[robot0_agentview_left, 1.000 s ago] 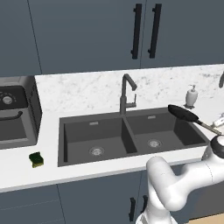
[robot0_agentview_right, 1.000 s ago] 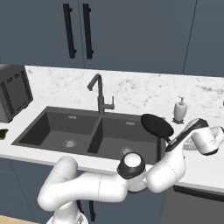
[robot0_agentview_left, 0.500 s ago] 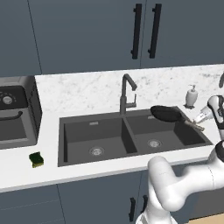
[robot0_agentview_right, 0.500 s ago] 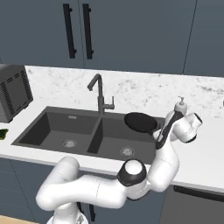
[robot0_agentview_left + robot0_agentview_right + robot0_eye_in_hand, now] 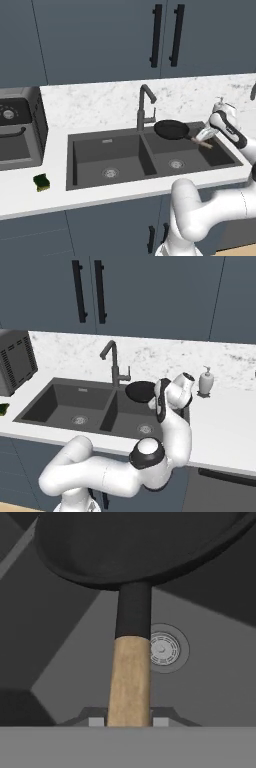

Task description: Pick the pan and sponge and place them into the sink. Then turn on the water.

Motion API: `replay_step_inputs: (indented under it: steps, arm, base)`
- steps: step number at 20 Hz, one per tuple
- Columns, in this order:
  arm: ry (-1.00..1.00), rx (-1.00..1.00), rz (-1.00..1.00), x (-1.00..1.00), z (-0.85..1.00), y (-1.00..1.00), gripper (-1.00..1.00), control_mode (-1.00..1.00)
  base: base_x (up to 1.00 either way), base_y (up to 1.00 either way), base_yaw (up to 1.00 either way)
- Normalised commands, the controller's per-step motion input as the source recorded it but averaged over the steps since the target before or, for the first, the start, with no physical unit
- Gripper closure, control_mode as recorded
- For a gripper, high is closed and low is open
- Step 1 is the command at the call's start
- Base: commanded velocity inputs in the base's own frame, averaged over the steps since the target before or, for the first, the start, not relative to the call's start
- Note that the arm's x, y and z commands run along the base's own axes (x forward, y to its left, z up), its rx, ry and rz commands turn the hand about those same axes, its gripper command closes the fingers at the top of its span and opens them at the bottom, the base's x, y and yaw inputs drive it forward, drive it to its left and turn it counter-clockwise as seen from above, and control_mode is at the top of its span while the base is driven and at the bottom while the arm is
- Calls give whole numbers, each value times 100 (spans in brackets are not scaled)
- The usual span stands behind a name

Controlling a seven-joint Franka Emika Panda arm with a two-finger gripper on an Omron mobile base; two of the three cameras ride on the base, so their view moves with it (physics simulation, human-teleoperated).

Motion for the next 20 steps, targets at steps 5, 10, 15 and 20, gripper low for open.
replay_step_inputs:
  steps: [5,10,15,20]
  arm:
    - [15,-13,7,55,0,15,100,-100]
    - [9,0,14,15,-1,-27,100,-100]
    - [0,-1,16,-9,0,-9,100,-100]
    - [0,-12,15,-50,0,4,100,-100]
  base:
    - [0,0,0]
    - [0,0,0]
    - [0,0,0]
    - [0,0,0]
